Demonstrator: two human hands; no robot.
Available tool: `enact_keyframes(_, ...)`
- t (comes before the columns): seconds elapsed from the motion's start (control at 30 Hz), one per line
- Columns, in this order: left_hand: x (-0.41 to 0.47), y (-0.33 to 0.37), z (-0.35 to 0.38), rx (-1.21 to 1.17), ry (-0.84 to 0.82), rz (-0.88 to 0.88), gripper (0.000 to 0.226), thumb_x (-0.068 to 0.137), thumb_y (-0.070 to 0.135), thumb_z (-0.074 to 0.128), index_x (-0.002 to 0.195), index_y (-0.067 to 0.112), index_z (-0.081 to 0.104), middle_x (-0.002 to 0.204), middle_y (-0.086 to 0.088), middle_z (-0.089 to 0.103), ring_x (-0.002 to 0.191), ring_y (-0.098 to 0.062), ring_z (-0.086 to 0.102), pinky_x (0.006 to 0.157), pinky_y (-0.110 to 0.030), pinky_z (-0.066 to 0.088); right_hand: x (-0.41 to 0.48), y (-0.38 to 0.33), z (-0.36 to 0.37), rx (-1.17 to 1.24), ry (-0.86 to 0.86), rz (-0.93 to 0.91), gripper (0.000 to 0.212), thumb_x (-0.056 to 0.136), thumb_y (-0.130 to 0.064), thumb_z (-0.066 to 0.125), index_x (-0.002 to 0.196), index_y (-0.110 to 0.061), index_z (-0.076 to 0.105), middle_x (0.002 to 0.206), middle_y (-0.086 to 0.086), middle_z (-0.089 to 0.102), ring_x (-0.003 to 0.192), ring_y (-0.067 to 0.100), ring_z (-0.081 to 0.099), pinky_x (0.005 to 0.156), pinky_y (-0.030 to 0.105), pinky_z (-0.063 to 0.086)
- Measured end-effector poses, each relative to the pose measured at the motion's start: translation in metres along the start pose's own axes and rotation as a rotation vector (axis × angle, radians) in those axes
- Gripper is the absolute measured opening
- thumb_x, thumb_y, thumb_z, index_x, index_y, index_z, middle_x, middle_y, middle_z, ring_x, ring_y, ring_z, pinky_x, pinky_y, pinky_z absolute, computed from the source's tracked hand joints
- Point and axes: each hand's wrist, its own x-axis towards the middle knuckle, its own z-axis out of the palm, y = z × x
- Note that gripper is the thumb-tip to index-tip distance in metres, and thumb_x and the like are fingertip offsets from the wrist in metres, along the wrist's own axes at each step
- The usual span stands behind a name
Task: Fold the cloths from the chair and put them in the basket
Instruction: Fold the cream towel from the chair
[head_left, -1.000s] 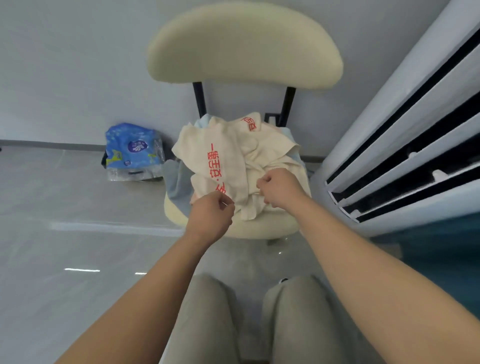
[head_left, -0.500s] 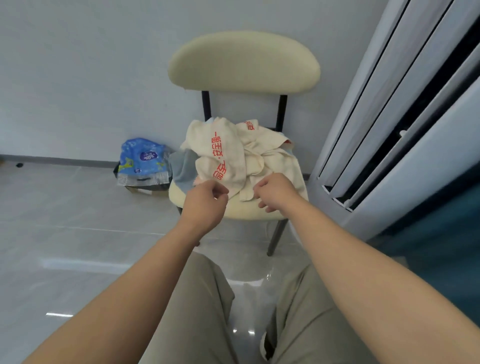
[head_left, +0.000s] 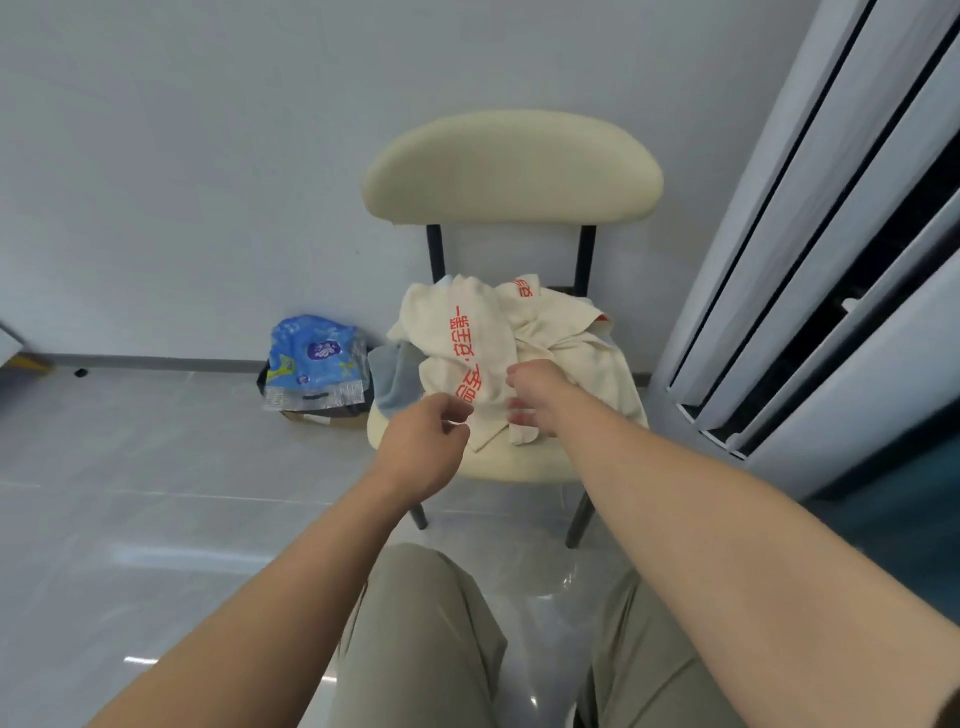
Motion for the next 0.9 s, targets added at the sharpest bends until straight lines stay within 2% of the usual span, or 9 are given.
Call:
enact_keyframes(0.07,0.008,0.000,-0.003,0.015,-0.007,0.010,0.030,0.095,0.018,0.058,0.122,0.026,0.069,0.114,0.015,0.069,0.099,-0.003,0.063,0.079,-0.019,0.044,0.005,-0.002,0.003,0.012,-0.022,0.022,0.023,0.102,-0.017,0.046,0.121,-0.015,0.058,0.099,0.002,0.056,0.094,0.022,0.056,0.077,0.037,0.058)
enact_keyframes(0.23,0.019,-0.001,-0.003,0.002,-0.014,-0.002,0.030,0.094,0.019,0.058,0.121,0.026,0.070,0.116,0.016,0.070,0.099,-0.002,0.063,0.082,-0.022,0.050,0.019,-0.005,0.003,0.032,-0.039,0.052,0.025,0.100,-0.021,0.058,0.124,-0.015,0.062,0.108,0.004,0.060,0.088,0.020,0.054,0.068,0.032,0.053)
enact_keyframes(0.3,0.023,-0.004,-0.002,-0.003,-0.021,-0.010,0.031,0.094,0.018,0.059,0.122,0.026,0.069,0.118,0.014,0.070,0.102,-0.003,0.064,0.087,-0.026,0.053,0.015,-0.009,0.000,0.014,-0.069,0.040,0.030,0.100,-0.023,0.060,0.129,-0.013,0.062,0.116,0.001,0.061,0.095,0.020,0.056,0.077,0.030,0.051)
enact_keyframes(0.4,0.027,-0.006,-0.002,0.038,-0.016,0.004,0.035,0.092,0.019,0.064,0.126,0.025,0.067,0.126,0.009,0.067,0.111,-0.007,0.062,0.088,-0.022,0.046,0.001,-0.023,-0.004,0.015,-0.150,-0.050,0.029,0.101,-0.021,0.060,0.129,-0.014,0.065,0.125,0.000,0.062,0.104,0.018,0.057,0.073,0.030,0.046)
enact_keyframes(0.5,0.031,-0.006,-0.004,0.060,0.032,0.042,0.057,0.086,0.019,0.071,0.141,0.022,0.055,0.141,0.004,0.057,0.128,-0.012,0.053,0.093,-0.020,0.037,-0.011,-0.046,-0.002,0.074,-0.243,-0.216,0.031,0.103,-0.009,0.050,0.121,-0.019,0.073,0.134,0.002,0.064,0.120,0.022,0.057,0.101,0.037,0.043)
enact_keyframes(0.6,0.036,0.002,-0.011,0.004,0.068,0.086,0.086,0.080,0.026,0.081,0.153,0.020,0.037,0.152,0.000,0.045,0.140,-0.016,0.040,0.100,-0.019,0.030,-0.031,-0.078,-0.001,0.186,-0.329,-0.408,0.042,0.098,0.011,0.043,0.123,-0.009,0.070,0.128,0.015,0.068,0.106,0.026,0.064,0.090,0.030,0.051)
enact_keyframes(0.7,0.043,0.020,-0.021,-0.078,0.149,0.158,0.095,0.075,0.031,0.088,0.152,0.018,0.035,0.149,0.001,0.046,0.137,-0.017,0.042,0.102,-0.022,0.034,-0.059,-0.108,-0.004,0.251,-0.373,-0.587,0.048,0.093,0.023,0.038,0.129,0.003,0.062,0.110,0.021,0.068,0.094,0.030,0.065,0.084,0.029,0.057)
enact_keyframes(0.8,0.046,0.042,-0.032,-0.160,0.175,0.191,0.095,0.073,0.038,0.089,0.150,0.022,0.036,0.139,0.011,0.048,0.127,-0.010,0.048,0.100,-0.027,0.041,-0.075,-0.127,-0.011,0.203,-0.342,-0.692,0.054,0.091,0.026,0.037,0.130,-0.001,0.062,0.118,0.023,0.067,0.098,0.028,0.066,0.085,0.028,0.058)
enact_keyframes(0.9,0.048,0.061,-0.038,-0.181,0.147,0.226,0.072,0.082,0.044,0.081,0.142,0.028,0.043,0.129,0.018,0.052,0.113,-0.003,0.051,0.086,-0.017,0.041,-0.085,-0.134,-0.022,0.155,-0.297,-0.732,0.052,0.094,0.021,0.046,0.136,-0.005,0.062,0.126,0.017,0.068,0.100,0.017,0.069,0.076,0.017,0.056)
